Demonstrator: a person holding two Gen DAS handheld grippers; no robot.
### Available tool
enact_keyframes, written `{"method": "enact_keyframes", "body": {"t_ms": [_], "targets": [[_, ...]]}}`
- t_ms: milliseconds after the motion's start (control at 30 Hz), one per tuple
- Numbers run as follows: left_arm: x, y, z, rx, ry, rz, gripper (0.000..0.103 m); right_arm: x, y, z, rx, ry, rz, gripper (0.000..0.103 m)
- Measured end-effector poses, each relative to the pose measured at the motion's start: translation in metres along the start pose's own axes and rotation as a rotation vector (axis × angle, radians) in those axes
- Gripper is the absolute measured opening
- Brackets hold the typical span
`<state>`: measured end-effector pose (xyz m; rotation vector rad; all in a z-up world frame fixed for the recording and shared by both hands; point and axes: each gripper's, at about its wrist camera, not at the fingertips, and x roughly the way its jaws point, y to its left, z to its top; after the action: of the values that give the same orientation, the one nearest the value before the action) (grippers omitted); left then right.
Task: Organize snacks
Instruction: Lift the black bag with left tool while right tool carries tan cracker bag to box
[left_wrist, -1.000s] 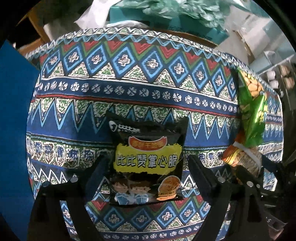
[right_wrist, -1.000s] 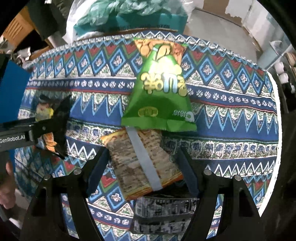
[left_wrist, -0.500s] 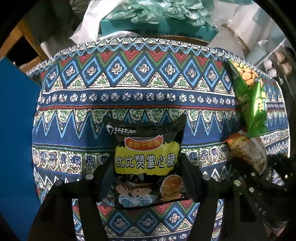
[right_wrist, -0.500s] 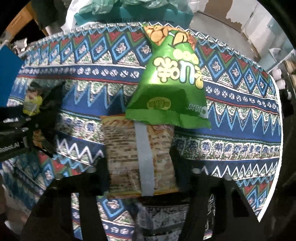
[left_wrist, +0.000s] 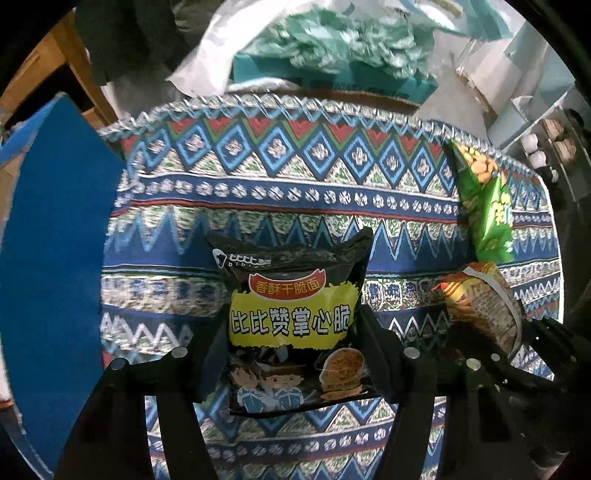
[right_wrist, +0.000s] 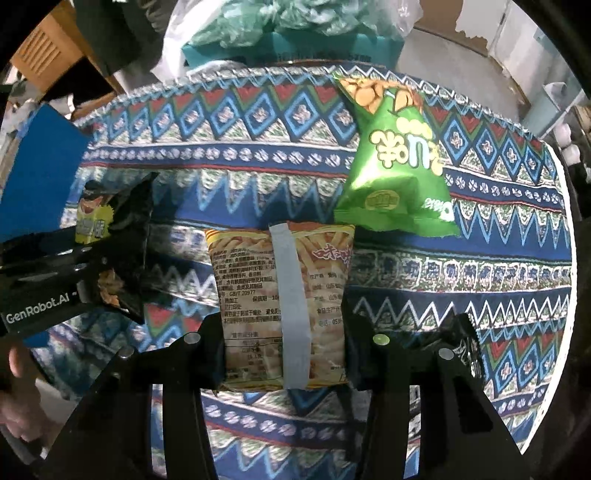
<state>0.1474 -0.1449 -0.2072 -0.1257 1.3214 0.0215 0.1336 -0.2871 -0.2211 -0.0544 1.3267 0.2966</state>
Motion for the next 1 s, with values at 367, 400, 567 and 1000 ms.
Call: {"method": "enact_keyframes", "body": {"t_ms": [367,400,567,1000], "targets": [[-0.068,0.014,-0.016,0.026,-0.104,-0.019,0.066,-0.043,0.031,0.007,-0.019,-0.070,0.018,0.048],[-0.073,0.014,-0.017,0.028,-0.108,-0.025,0.066,-0.047,0.035,0.007,-0.023,-0.079,0.019,0.048],[-0.093,0.021,-0.019,0.019,-0.137,-0.029,0.066,-0.069,0.048,0.007,-0.029,-0.114,0.019,0.048],[-0.139,0.074,-0.034,0.004,-0.217,0.024,0.067,-0.099,0.108,0.017,-0.120,-0.185,0.056,0.048]]}}
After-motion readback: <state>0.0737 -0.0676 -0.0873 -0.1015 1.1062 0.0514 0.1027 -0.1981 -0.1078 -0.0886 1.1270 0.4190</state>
